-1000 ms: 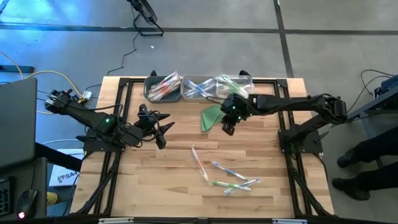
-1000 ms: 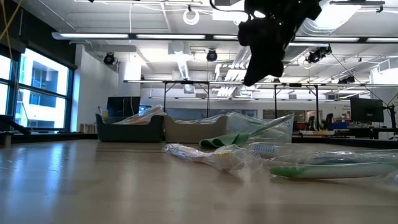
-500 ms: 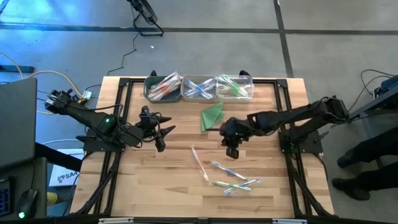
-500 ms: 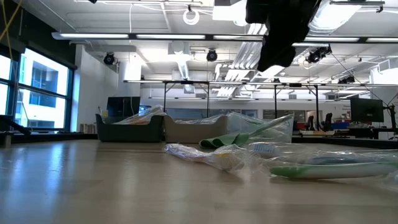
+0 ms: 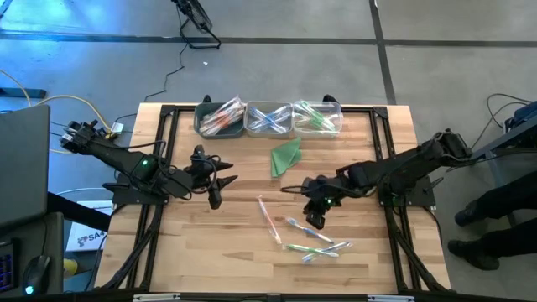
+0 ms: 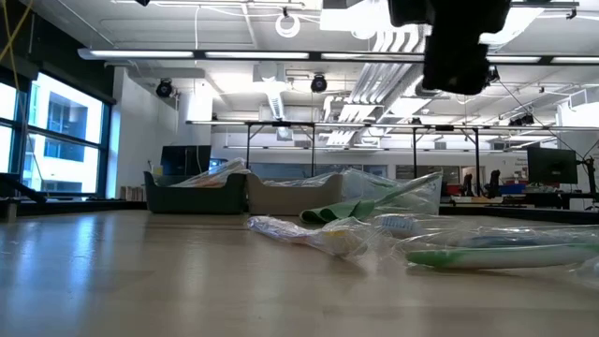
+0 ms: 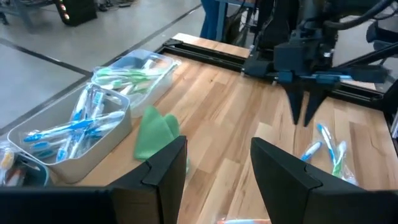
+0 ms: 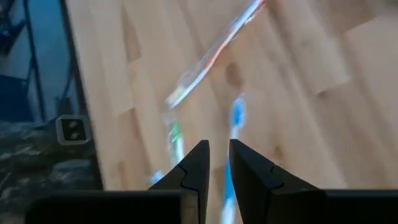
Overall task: Pick & Place Toothbrushes
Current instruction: Put the blue toothbrush into the gray bin
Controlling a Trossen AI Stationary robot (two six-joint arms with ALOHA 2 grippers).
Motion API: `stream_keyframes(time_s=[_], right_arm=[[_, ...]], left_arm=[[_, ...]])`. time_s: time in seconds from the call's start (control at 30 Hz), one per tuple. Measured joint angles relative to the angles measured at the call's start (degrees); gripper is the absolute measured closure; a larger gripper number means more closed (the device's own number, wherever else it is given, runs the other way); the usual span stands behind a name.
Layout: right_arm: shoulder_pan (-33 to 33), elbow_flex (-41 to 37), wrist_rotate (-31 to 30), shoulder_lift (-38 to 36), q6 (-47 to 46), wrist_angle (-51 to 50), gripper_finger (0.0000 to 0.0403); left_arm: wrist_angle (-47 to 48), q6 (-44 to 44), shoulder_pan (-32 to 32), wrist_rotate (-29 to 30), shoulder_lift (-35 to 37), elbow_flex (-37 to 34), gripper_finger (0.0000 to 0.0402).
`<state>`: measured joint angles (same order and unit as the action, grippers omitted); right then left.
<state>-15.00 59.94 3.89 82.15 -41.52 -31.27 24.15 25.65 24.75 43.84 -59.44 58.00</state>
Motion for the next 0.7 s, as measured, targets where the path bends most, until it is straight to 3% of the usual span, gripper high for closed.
stream_keyframes(time_s=[0.27,0.47,0.7], right_arm=[[-5.66,0.0,1.72,0.02,-5.66,-0.33,0.0349],[-10.1,0.0,8.69,0.02,-8.41,-0.64,0.0349],[-14.02,0.0,4.18,0.02,-9.29,-5.06,0.0349]], left_arm=[[-0.01,-0.01,0.0,-0.29,0.0,0.0,0.0226],[0.01,-0.05,0.0,-0.31,0.0,0.0,0.0226],[-0.01,-0.05,0.0,-0.35,0.0,0.0,0.0226]])
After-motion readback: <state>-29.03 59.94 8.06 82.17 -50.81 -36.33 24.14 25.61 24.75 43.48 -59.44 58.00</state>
